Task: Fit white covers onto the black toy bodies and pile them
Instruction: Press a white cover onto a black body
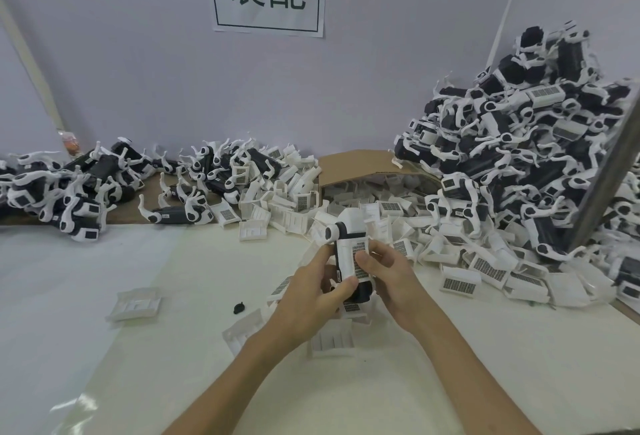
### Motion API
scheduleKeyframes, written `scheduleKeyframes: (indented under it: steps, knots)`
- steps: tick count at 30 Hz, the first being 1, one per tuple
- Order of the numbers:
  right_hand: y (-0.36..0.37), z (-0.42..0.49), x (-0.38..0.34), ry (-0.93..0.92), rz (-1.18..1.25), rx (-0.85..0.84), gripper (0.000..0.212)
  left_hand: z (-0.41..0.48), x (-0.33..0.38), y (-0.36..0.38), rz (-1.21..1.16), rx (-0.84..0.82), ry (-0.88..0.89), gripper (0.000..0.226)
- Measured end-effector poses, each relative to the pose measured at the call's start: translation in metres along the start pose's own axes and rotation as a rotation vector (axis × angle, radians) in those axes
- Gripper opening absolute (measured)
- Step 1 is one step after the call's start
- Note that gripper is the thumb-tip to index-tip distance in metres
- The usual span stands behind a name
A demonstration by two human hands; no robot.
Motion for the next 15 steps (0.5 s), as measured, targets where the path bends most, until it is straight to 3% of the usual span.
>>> scheduleKeyframes:
  steps: [6,9,13,15]
  knots:
    - [0.0019,-0.0018,-0.0008,-0.039,-0.034,-0.029,0.043,-0.0012,0.0016,0.0008,0.157,-0.007,0.05,0.049]
    - [0.0008,-0.0007,-0.0009,-0.058,-0.044,-0.022,0.038,0.0009,0.0025,-0.0035,0.25,0.072,0.064,0.048]
    - [-0.0032,0.0028,-0.0004,-0.048,-0.051,-0.017,0.049,0.0027,0.0006,-0.0046,0.27,0.081,0.061,0.04]
    - [-0.003,0.0033,-0.0006,-0.038,-0.09,0.025,0.067,0.0023,-0.0006,-0.0066,0.295,0.091,0.058,0.041]
Point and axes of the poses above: each hand's wrist, its own z-axis towards the middle knuckle, its own y-axis out of the palm, x = y × z, the point moved 4 cm from there along z, towards the middle knuckle, and after that the axes turned 14 degrees about y, right-handed, at the moved point
